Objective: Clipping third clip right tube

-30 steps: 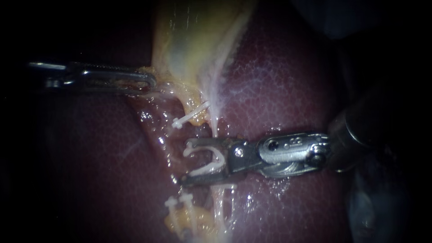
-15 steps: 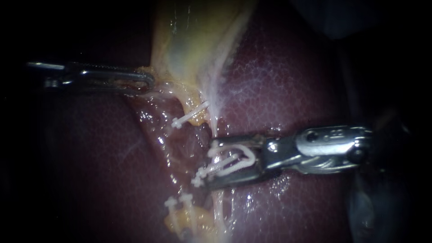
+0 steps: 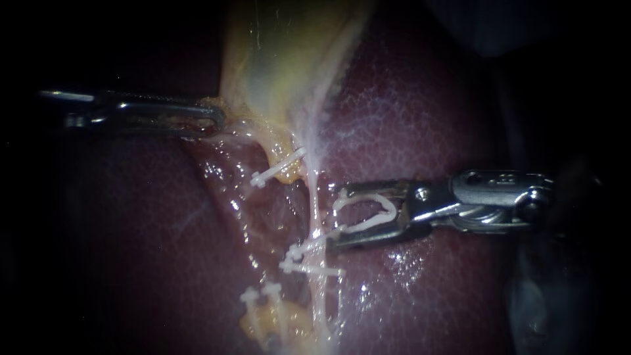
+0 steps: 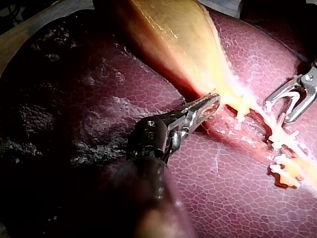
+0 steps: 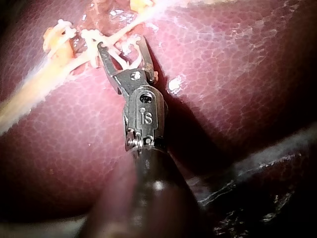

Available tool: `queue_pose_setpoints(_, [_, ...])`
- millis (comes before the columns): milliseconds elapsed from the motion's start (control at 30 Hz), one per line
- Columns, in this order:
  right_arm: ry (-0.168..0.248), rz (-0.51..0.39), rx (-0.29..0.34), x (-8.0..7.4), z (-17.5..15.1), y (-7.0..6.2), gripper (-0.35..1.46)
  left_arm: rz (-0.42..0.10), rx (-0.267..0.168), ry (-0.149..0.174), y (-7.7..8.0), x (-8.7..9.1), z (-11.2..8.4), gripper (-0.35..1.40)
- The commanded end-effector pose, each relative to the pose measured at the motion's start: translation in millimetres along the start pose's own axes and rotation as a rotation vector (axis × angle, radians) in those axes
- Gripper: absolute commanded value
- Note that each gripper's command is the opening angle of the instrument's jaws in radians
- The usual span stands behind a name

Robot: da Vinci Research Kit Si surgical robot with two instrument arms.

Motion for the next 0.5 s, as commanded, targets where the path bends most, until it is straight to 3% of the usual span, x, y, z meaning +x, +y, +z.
queue_pose_setpoints(33, [0.003,0.014,0.005,-0.3,0.4,0.6,0.47,0.0,0.0,0.0,0.0,0.0,0.0,-0.35])
queue_pose_setpoints(233, [0.04,0.095,0.058,-0.9,2.2,2.7,0.47,0.0,0.0,0.0,0.0,0.0,0.0,-0.35])
queue_pose_setpoints(500, [0.066,0.149,0.124,-1.0,5.4,3.2,0.47,0.0,0.0,0.0,0.0,0.0,0.0,-0.35])
